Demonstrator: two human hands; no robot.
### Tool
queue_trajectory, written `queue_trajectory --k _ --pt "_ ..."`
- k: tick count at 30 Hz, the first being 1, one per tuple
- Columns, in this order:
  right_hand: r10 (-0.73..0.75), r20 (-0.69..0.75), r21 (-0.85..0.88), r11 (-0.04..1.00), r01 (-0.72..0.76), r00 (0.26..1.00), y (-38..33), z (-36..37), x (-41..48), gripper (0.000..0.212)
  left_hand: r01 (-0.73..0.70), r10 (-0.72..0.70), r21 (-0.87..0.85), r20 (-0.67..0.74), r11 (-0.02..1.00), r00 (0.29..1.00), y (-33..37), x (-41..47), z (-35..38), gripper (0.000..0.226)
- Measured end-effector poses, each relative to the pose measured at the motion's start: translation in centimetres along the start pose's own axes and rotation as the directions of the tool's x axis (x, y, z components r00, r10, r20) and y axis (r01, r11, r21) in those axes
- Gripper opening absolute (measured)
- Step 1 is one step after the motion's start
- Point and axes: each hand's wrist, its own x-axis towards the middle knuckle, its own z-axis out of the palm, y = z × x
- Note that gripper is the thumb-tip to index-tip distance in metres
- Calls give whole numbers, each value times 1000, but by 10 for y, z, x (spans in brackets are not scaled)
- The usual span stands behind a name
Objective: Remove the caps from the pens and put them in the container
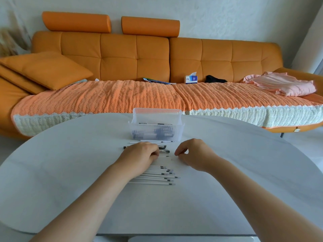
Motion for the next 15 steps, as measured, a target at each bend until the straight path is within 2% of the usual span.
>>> queue_trajectory --k 6,15 --pt "-63 35 -94 993 66 997 -5 2 -2 20 50 -50 -20 19 999 999 -8 -2 -4 10" --pt "-65 66 -129 989 73 996 -14 7 4 9 54 -53 -46 24 997 998 -10 -5 -7 10"
